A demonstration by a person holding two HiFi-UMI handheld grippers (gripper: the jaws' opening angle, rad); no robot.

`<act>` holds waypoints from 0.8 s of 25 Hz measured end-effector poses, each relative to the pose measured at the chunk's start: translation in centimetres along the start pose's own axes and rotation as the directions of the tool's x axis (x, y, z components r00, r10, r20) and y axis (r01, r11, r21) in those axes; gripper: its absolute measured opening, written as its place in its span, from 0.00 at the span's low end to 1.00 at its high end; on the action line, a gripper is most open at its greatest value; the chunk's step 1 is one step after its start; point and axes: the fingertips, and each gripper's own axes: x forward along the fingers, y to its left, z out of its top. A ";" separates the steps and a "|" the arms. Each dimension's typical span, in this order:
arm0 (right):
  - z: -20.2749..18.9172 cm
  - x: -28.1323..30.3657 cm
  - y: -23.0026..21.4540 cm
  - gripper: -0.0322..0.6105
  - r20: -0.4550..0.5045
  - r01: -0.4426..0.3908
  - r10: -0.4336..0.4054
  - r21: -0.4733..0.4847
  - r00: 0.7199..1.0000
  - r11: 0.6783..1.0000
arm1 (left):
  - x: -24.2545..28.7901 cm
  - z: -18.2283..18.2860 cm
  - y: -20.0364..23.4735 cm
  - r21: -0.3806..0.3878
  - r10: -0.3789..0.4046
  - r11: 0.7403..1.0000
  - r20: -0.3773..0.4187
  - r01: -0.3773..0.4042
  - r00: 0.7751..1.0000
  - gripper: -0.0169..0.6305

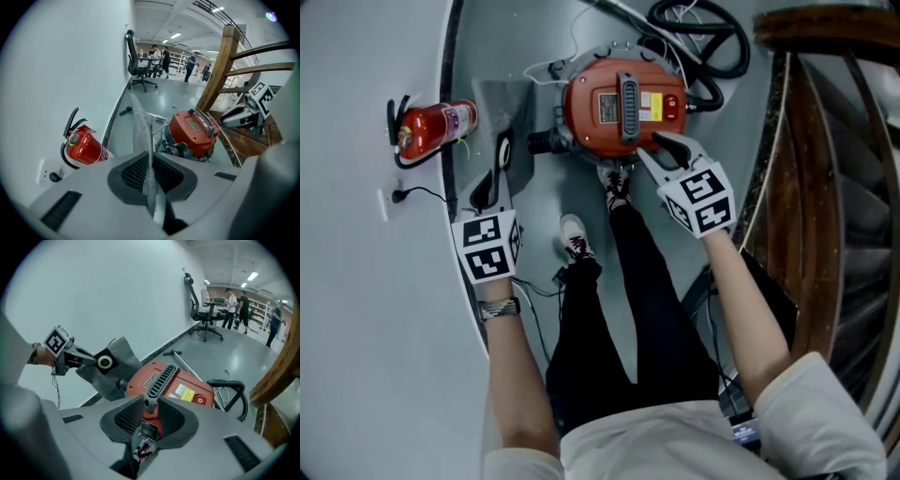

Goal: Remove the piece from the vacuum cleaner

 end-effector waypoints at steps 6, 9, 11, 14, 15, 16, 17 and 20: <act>4.0 -4.9 3.6 0.12 0.004 -0.084 0.086 -0.198 0.996 0.977 | -5.9 1.3 -1.2 0.098 -0.010 0.995 0.024 0.008 1.000 0.07; 5.9 -7.9 5.2 0.11 0.020 -0.099 0.109 -0.272 0.994 0.957 | -9.8 2.2 -1.3 0.110 -0.004 0.994 0.047 -0.001 0.999 0.07; 7.0 -10.0 6.0 0.11 0.033 -0.090 0.104 -0.298 0.994 0.950 | -12.2 2.9 -1.4 0.117 -0.003 0.993 0.063 -0.004 0.998 0.07; 9.6 -13.2 7.2 0.10 0.064 -0.067 0.091 -0.317 0.994 0.946 | -15.5 4.1 -1.3 0.118 -0.003 0.993 0.080 -0.007 0.997 0.07; 10.6 -14.2 7.6 0.10 0.074 -0.059 0.087 -0.323 0.993 0.945 | -16.4 4.5 -1.3 0.122 -0.006 0.993 0.085 -0.005 0.996 0.07; 11.6 -15.2 8.1 0.10 0.086 -0.051 0.083 -0.331 0.993 0.942 | -17.3 5.0 -1.3 0.127 -0.010 0.992 0.091 -0.002 0.996 0.07; 12.6 -16.2 8.6 0.10 0.099 -0.043 0.081 -0.338 0.992 0.940 | -18.2 5.6 -1.4 0.134 -0.015 0.991 0.098 0.001 0.995 0.07; 15.2 -19.6 9.9 0.10 0.144 -0.022 0.078 -0.355 0.986 0.935 | -21.1 7.0 -2.1 0.141 -0.023 0.990 0.121 0.006 0.992 0.07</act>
